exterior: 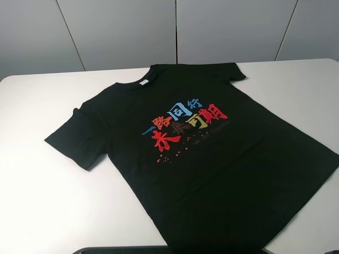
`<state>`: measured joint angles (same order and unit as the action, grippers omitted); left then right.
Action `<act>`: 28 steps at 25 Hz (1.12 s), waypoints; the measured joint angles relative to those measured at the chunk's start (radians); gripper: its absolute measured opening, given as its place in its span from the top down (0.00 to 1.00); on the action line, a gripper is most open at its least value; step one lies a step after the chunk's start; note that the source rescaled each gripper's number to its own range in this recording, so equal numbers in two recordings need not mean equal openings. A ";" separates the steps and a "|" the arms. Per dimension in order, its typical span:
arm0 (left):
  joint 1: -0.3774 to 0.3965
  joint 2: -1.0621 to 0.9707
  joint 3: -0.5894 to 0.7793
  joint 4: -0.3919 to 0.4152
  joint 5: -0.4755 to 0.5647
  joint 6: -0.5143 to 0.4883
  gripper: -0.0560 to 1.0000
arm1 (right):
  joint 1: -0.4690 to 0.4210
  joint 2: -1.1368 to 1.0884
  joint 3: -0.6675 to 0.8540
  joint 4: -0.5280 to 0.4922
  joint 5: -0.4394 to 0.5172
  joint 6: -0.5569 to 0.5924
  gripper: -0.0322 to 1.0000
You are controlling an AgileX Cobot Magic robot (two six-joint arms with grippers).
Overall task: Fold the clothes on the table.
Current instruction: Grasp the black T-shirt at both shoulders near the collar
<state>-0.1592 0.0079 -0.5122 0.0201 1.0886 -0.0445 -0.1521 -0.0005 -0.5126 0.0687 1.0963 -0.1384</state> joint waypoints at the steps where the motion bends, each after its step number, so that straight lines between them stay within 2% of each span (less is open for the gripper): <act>1: 0.000 0.000 0.000 0.000 0.000 0.000 0.10 | 0.000 0.000 0.000 0.000 0.000 0.000 0.10; 28: 0.000 -0.008 0.000 0.000 0.000 0.000 0.10 | 0.000 0.000 0.000 0.000 0.000 0.000 0.10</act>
<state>-0.1592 0.0000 -0.5122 0.0201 1.0886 -0.0445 -0.1521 -0.0005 -0.5126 0.0687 1.0963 -0.1384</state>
